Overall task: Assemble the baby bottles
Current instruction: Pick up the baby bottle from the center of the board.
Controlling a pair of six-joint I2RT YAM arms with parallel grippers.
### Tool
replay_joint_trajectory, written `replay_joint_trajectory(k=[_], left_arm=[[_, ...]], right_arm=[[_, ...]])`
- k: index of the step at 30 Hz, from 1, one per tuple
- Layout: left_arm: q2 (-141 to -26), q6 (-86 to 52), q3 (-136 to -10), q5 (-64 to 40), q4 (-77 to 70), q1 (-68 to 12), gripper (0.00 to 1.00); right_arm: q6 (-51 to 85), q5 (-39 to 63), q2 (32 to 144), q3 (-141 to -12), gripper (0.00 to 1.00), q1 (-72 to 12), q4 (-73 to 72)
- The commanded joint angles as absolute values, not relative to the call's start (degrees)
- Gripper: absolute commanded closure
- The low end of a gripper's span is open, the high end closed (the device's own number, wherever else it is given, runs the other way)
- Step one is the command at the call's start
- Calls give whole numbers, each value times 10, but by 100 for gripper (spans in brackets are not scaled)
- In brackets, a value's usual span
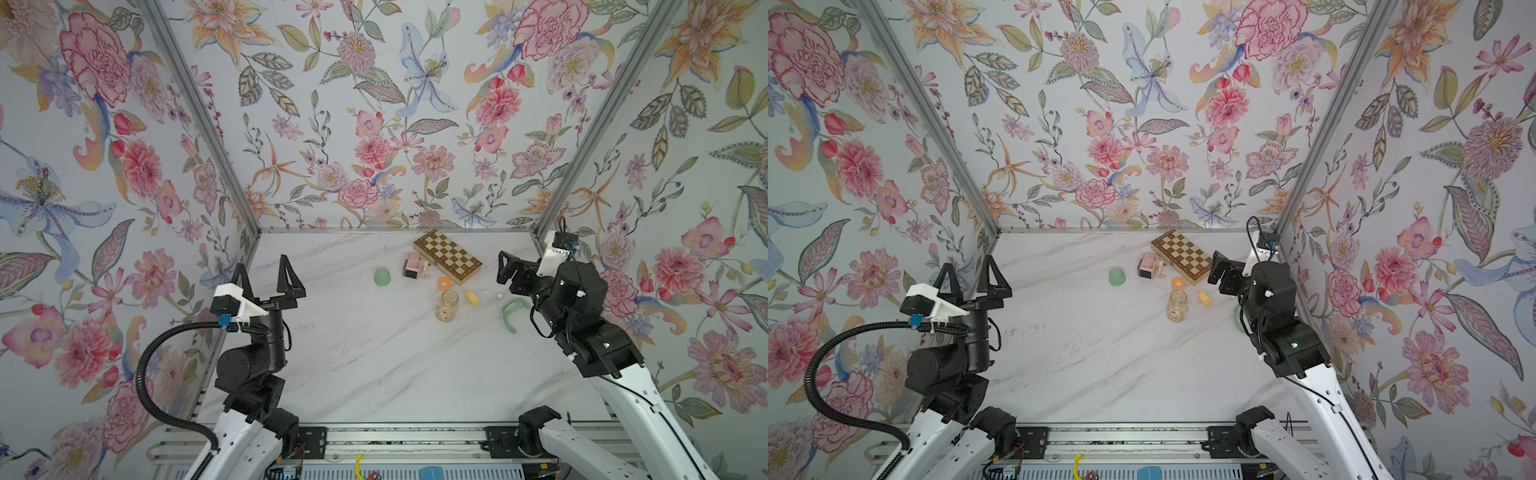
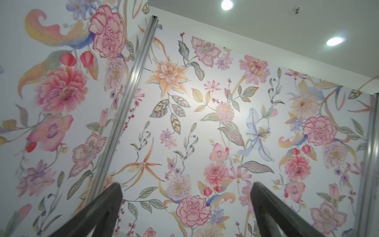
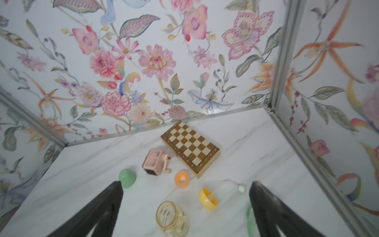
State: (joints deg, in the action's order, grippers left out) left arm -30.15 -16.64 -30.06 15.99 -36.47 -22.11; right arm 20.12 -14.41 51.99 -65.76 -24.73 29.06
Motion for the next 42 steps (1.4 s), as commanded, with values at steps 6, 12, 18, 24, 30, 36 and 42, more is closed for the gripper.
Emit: replay_joint_trajectory(k=[6,12,18,24,30,36,42], left_arm=[[-301,-162,-166,-48,-378,-272,0],[-271,-127,-142,28,-367,-346,0],[-267,-120,-108,62,-423,-382,0],[-307,-101,-55,57,-521,-411,0],[-339,-74,-41,69,-555,-433,0],[-363,-74,-39,38,-568,-433,0],[-395,-66,-39,27,-588,-433,0]], right_arm=[[214,-85,832,-770,1,-329,519],[184,-48,988,-866,1,-285,514],[180,-13,1064,-882,0,-265,508],[182,16,1090,-867,10,-258,479],[179,8,1103,-854,20,-260,479],[184,-4,1120,-850,28,-267,472],[186,-7,1122,-850,48,-273,473]])
